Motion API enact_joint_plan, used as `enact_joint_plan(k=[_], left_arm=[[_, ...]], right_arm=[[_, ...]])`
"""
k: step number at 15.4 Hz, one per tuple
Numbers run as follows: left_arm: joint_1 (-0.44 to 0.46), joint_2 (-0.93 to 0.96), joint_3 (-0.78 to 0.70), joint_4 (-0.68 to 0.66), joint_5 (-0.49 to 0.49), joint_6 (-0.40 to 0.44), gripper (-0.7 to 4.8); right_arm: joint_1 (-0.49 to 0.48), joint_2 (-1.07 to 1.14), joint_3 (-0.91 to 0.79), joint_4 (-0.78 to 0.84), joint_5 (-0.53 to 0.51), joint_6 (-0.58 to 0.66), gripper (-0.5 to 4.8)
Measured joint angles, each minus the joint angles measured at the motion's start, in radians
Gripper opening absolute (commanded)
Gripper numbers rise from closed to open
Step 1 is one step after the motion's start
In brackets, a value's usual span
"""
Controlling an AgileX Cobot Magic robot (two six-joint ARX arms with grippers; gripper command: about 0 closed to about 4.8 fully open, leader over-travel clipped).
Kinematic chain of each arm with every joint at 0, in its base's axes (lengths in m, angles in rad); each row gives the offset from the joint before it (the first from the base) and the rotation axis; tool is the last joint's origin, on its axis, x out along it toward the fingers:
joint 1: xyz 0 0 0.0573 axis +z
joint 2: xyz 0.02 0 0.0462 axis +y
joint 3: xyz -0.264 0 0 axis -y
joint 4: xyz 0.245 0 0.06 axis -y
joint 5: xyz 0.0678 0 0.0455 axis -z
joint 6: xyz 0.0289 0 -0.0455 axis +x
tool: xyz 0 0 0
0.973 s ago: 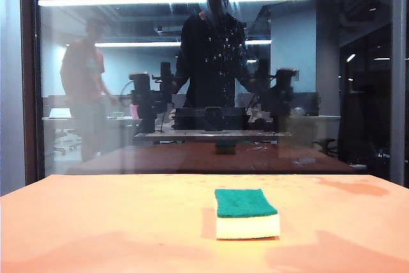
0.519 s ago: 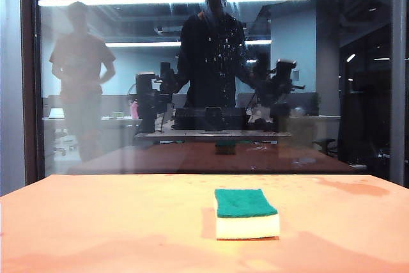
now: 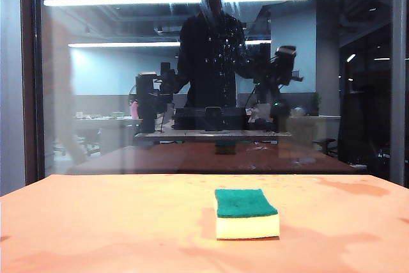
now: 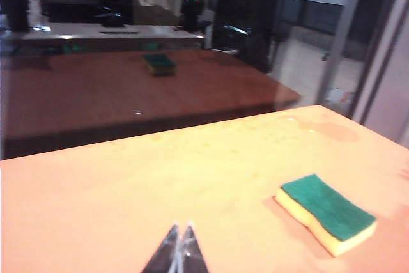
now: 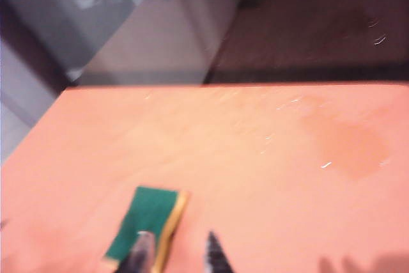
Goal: Pick up the sponge from the table, wipe the water off the glass, and finally place the sponge back on the table.
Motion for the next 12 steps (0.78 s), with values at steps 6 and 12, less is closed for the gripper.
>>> enact_joint_plan(k=[6,12], left_arm=[[0.000,0.000,0.000,-0.074,0.015,0.000,-0.06],[0.000,0.000,0.000,-0.079,0.014,0.000,-0.06]], right_arm=[[0.156,0.258,0.048,-0.032,-0.063,0.074,2.85],[0.328,0.565,0.050,0.068,-0.016,0.140,4.19]])
